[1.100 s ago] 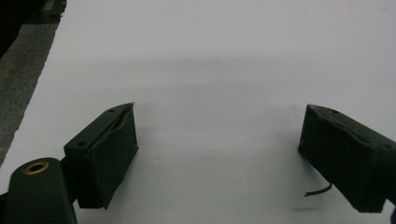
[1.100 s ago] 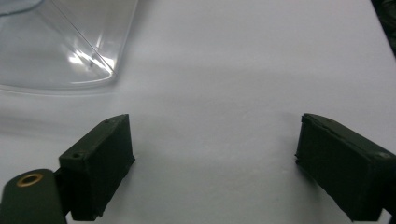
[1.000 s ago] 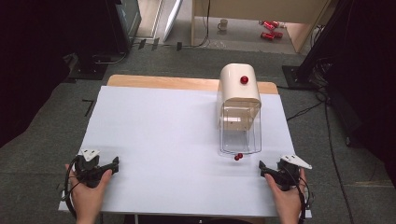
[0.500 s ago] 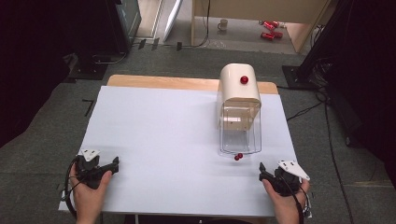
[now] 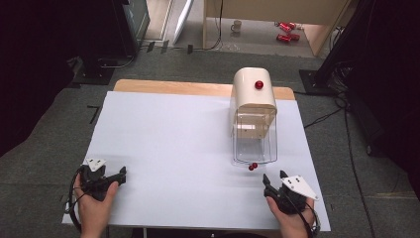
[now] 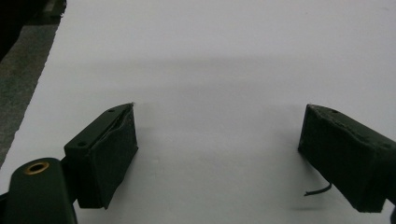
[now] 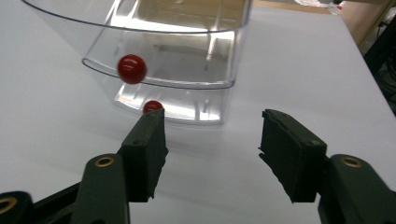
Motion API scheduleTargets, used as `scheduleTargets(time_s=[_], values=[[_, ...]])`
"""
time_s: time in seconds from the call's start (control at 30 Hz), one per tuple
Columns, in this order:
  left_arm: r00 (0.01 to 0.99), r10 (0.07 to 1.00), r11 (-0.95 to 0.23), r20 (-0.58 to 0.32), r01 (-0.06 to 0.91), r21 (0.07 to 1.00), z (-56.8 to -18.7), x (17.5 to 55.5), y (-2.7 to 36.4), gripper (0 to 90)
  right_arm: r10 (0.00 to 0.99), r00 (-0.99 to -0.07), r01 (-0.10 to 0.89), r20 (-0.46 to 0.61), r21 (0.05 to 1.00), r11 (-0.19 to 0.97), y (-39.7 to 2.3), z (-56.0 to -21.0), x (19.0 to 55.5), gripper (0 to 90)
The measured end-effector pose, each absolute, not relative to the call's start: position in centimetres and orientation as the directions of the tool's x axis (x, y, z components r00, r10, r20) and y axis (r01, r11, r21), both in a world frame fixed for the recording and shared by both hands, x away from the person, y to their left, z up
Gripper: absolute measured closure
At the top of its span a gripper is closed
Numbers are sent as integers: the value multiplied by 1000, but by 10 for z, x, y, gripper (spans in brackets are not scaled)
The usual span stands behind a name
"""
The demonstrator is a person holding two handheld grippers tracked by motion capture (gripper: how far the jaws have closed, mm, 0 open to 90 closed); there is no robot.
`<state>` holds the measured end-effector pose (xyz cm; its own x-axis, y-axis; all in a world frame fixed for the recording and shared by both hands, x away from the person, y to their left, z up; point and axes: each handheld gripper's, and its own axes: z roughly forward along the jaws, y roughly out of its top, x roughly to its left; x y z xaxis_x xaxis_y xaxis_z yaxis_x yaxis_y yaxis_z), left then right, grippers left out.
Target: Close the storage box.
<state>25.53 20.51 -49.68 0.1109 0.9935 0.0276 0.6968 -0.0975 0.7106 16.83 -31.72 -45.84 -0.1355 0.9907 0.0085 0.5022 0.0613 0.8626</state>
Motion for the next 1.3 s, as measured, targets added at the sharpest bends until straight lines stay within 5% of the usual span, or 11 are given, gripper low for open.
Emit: scheduleTargets(time_s=[0.63, 1.3], values=[[112, 993, -99, 29, 697, 711, -497, 255, 205, 117, 990, -135, 475, 36, 880, 33, -281, -458, 178, 641], [112, 993, -99, 29, 697, 710, -497, 255, 205, 117, 992, -113, 471, 61, 882, -1, -269, -461, 188, 739]])
